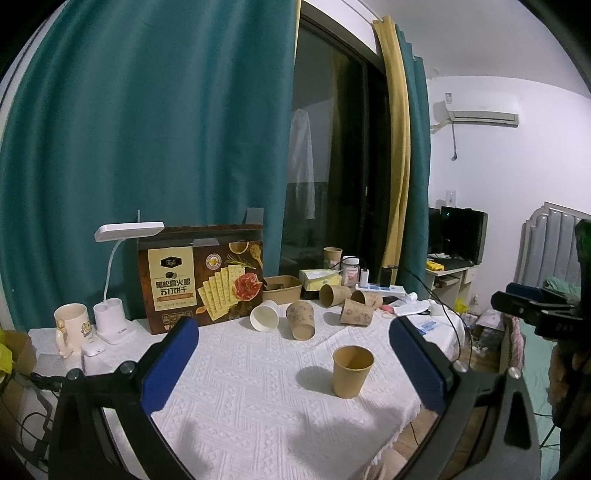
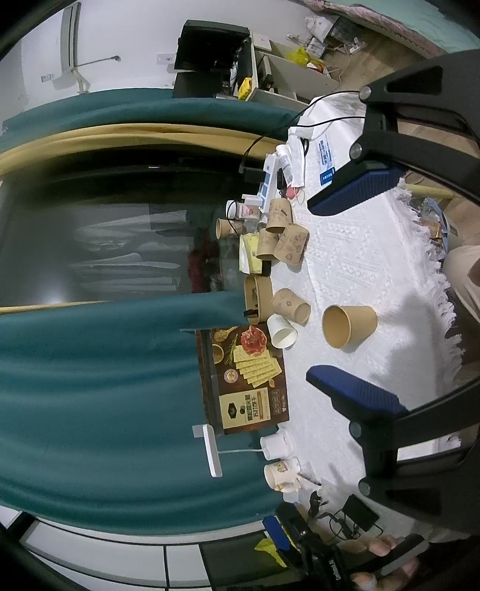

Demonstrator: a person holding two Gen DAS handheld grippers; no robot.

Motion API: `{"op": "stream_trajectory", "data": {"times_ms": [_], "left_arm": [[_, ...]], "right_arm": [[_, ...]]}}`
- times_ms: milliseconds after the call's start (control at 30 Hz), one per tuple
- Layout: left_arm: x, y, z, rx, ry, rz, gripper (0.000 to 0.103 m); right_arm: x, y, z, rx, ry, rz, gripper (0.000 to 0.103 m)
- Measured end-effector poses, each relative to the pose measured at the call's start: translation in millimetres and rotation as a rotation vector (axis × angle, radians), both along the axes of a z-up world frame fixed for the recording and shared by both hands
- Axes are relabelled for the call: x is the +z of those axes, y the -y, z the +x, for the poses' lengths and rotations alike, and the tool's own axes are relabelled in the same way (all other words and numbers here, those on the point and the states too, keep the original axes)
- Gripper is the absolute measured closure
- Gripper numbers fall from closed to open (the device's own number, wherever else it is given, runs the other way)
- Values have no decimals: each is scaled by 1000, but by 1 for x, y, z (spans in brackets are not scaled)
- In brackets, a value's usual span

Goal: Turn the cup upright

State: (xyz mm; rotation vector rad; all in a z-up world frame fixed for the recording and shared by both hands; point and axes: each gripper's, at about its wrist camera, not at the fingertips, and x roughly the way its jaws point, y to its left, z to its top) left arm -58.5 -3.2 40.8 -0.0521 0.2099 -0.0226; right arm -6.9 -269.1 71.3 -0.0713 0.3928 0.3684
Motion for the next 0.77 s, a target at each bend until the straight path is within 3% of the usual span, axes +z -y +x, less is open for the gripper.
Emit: {"op": "stream_trajectory", "data": {"times_ms": [767], "left_arm": [[0,2,4,-12,-13,-25,0]], "right_arm": [[-12,-11,6,19,-8,-23,22]]}}
